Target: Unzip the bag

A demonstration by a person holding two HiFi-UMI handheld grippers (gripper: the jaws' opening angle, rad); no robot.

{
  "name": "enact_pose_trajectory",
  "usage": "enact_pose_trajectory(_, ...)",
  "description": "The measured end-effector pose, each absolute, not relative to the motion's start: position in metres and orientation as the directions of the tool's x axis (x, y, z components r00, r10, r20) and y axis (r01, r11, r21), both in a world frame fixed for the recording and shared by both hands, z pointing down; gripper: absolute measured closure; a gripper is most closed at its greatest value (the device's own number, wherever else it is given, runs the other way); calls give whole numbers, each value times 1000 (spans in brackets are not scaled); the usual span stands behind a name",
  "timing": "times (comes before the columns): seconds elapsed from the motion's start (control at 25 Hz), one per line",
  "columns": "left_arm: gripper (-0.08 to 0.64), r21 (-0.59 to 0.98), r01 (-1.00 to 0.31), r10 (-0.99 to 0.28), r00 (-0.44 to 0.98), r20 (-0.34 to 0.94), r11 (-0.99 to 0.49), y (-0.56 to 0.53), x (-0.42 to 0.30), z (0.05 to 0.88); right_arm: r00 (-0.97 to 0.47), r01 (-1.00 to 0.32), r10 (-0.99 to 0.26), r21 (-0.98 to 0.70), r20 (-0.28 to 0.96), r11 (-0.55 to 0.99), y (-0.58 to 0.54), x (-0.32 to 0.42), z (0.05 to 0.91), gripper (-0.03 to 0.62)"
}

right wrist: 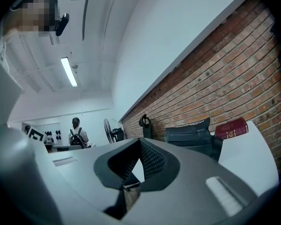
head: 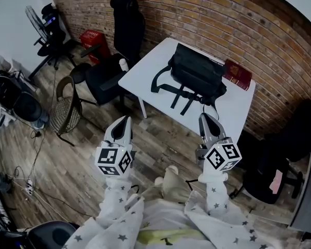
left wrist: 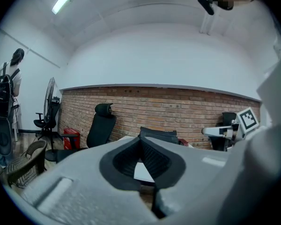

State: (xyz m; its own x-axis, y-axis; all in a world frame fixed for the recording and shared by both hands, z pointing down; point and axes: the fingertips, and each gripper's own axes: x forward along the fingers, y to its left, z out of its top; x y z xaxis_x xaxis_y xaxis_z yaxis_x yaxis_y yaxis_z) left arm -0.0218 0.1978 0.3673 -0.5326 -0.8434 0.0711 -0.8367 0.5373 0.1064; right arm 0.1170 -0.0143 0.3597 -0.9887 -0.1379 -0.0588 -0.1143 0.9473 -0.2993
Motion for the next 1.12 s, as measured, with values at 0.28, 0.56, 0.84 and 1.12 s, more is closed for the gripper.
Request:
enact_pose_trajectory(0.28,561,119,-835,-844,-531,76,537,176,-61,375,-989,-119,-139,-305,-44,945,-35,78,371,594)
enact_pose_trajectory(0.56,561,111,-860,-867,-493,75,498,118,-117,372,-985,-144,-165,-314,-43,939,-83,22,371,594)
enact_pose_trajectory(0.84,561,116,-880,-887,-449,107,460,65,-165,376,-983,-168,-183,-338,-11,926,-121,-26,380,594)
enact_pose_trajectory(1.12,561,124,-893,-900,-418,124,432,24,-203,380,-981,-183,-196,-352,0,918,-155,-63,382,594)
